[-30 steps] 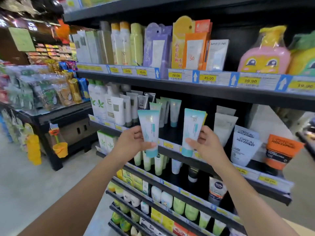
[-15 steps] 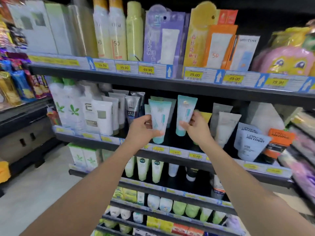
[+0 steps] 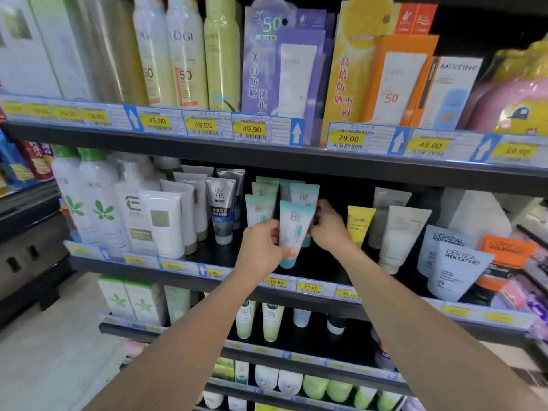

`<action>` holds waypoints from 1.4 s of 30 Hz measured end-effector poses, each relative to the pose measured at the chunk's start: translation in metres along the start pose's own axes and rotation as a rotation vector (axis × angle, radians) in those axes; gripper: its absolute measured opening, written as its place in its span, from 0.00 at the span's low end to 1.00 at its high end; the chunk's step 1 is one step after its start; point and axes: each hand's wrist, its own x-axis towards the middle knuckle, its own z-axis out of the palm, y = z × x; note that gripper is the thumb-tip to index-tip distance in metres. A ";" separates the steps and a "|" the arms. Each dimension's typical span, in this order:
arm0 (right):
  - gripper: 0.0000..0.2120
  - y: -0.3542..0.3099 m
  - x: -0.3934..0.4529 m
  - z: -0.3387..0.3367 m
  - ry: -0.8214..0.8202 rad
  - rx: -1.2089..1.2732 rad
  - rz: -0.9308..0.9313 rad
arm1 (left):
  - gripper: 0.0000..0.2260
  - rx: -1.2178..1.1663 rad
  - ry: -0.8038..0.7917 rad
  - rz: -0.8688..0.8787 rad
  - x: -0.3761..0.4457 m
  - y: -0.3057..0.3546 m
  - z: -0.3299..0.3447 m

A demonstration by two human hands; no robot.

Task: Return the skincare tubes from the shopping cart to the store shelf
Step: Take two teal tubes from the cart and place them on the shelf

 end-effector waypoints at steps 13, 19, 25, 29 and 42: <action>0.13 0.012 0.030 0.035 -0.002 -0.008 -0.004 | 0.21 -0.013 0.052 -0.079 0.007 -0.027 0.019; 0.12 0.016 0.028 0.037 0.044 0.060 0.028 | 0.16 0.144 0.147 -0.069 0.002 -0.028 0.027; 0.13 0.013 0.029 0.035 0.029 0.057 0.049 | 0.12 0.291 0.167 -0.116 0.002 -0.021 0.027; 0.14 0.010 0.030 0.033 0.018 0.043 0.073 | 0.14 0.319 0.158 -0.154 0.009 -0.022 0.031; 0.14 0.011 0.030 0.035 0.057 0.022 0.086 | 0.11 0.361 0.178 -0.134 0.009 -0.030 0.039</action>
